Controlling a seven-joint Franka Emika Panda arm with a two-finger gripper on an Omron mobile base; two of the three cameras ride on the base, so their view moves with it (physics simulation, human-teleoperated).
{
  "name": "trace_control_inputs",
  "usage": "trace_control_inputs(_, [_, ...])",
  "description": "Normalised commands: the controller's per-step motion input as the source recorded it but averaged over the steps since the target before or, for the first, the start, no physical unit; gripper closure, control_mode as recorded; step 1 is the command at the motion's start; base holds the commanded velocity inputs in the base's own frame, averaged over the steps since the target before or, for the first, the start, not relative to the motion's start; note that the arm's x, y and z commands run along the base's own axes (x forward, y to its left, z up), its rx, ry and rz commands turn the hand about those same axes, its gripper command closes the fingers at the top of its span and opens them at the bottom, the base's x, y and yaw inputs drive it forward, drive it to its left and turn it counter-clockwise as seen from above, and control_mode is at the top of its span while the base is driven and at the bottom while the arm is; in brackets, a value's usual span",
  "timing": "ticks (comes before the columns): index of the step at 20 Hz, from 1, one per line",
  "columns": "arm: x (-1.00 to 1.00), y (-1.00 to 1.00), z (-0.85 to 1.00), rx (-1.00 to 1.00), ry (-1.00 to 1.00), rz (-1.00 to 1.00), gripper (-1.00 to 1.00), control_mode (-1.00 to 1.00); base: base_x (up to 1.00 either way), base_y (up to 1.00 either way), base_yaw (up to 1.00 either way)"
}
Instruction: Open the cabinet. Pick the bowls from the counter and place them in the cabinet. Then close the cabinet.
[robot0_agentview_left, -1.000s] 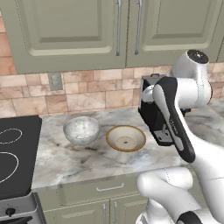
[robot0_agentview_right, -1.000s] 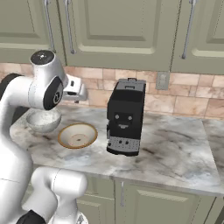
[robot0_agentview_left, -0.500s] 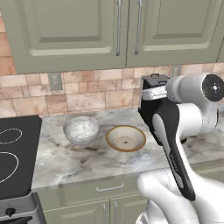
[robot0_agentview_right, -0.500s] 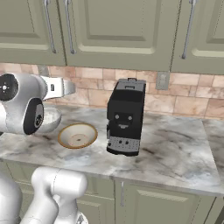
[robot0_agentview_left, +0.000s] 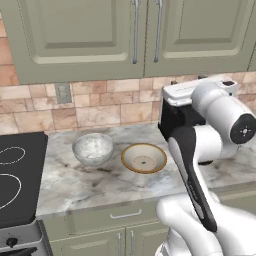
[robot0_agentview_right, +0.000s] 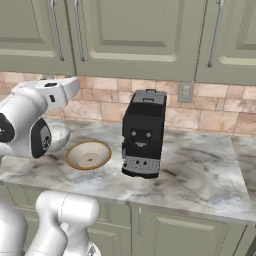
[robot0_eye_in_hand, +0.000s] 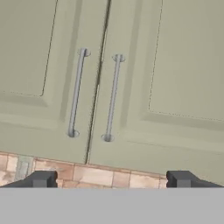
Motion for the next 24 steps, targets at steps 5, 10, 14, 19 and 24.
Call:
trace_control_inputs(5, [0.0, 0.0, 0.41, 0.0, -0.44, 0.0, -1.0, -1.0, 0.0, 0.0, 0.0])
trace_control_inputs(10, [0.0, 0.0, 0.35, 0.0, -0.26, 0.0, -1.0, -1.0, 0.0, 0.0, 0.0])
trace_control_inputs(14, [0.03, 0.0, 0.27, 0.0, -0.05, 0.0, -1.0, -1.0, 0.0, 0.0, 0.0])
trace_control_inputs(19, [0.31, 0.0, 0.15, 0.0, 0.0, 0.0, -1.0, -1.0, 0.0, 0.0, 0.0])
trace_control_inputs(24, [0.39, 0.0, 0.06, 0.0, 0.05, 0.0, -1.0, -1.0, 0.0, 0.0, 0.0])
